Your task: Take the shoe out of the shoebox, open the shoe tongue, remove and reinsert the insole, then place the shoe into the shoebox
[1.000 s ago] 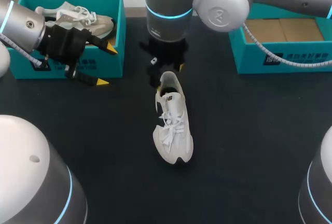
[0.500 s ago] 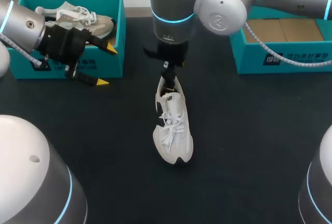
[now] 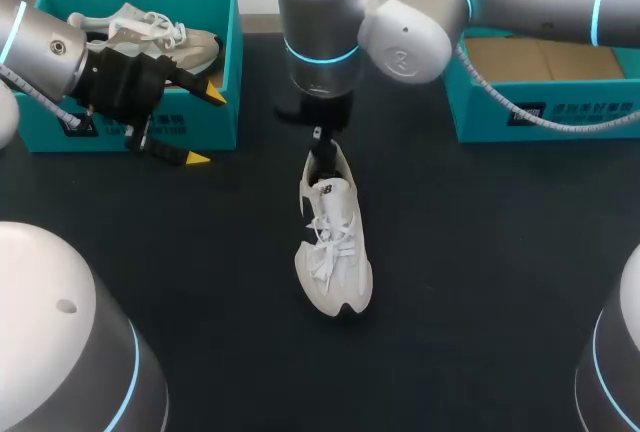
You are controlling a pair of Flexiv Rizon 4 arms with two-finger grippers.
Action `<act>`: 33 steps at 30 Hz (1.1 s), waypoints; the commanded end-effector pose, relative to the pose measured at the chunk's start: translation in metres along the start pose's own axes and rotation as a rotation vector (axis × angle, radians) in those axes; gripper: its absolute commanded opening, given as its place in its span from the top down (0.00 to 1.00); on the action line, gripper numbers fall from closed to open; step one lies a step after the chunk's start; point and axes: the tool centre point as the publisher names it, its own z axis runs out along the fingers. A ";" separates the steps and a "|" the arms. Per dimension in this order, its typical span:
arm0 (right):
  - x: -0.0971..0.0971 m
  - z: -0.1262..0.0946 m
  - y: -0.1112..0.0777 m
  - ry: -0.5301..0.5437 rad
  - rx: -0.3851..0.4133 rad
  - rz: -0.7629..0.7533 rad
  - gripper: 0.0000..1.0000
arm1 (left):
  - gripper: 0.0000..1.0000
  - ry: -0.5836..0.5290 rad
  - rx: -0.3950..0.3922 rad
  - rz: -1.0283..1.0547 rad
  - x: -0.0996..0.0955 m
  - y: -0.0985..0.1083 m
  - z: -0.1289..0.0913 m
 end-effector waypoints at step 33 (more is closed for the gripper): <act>-0.050 -0.102 -0.044 -0.030 0.116 0.116 1.00 | 0.00 0.001 -0.002 0.000 0.000 0.000 0.000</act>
